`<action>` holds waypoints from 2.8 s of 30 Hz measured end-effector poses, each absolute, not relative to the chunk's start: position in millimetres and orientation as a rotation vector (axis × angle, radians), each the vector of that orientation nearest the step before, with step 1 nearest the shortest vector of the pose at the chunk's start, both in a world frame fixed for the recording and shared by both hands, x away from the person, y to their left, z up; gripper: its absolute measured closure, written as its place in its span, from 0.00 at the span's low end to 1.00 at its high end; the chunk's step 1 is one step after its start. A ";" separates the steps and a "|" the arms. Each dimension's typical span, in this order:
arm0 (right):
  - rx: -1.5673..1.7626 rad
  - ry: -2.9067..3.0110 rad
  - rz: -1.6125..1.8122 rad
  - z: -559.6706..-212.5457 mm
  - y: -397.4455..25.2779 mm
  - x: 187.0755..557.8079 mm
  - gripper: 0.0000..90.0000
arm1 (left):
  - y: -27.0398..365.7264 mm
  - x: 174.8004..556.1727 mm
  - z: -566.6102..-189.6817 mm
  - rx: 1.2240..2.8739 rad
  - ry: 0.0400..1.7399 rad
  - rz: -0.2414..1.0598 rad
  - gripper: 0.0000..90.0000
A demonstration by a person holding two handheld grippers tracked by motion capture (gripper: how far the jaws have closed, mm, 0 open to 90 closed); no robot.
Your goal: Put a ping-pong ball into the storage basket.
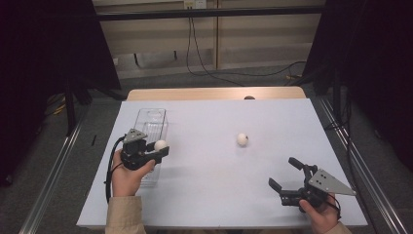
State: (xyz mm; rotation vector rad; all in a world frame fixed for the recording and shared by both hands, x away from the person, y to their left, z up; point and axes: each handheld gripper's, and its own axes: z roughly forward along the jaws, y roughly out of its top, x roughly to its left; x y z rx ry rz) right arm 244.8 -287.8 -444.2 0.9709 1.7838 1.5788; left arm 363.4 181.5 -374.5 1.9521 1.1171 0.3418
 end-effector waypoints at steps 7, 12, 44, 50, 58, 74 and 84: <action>0.969 1.783 1.580 -444.2 -287.9 244.8 0.02 | 184.9 363.3 -373.6 1.945 1.126 0.349 0.57; 0.967 1.785 1.580 -444.2 -287.6 244.8 0.02 | 186.4 363.1 -373.0 1.938 1.129 0.352 0.57; 0.965 1.787 1.582 -444.1 -287.5 244.5 0.02 | 200.6 362.7 -371.3 1.916 1.165 0.388 0.57; 0.965 1.787 1.583 -444.1 -287.4 244.5 0.02 | 202.9 362.6 -371.6 1.912 1.174 0.392 0.57; 0.965 1.787 1.583 -444.1 -287.5 244.5 0.02 | 205.1 363.3 -373.2 1.912 1.182 0.402 0.57; 0.963 1.787 1.584 -444.0 -287.6 244.5 0.02 | 212.2 364.5 -377.3 1.911 1.209 0.430 0.57; 0.963 1.787 1.585 -444.0 -287.7 244.5 0.02 | 214.8 365.3 -380.2 1.903 1.226 0.444 0.57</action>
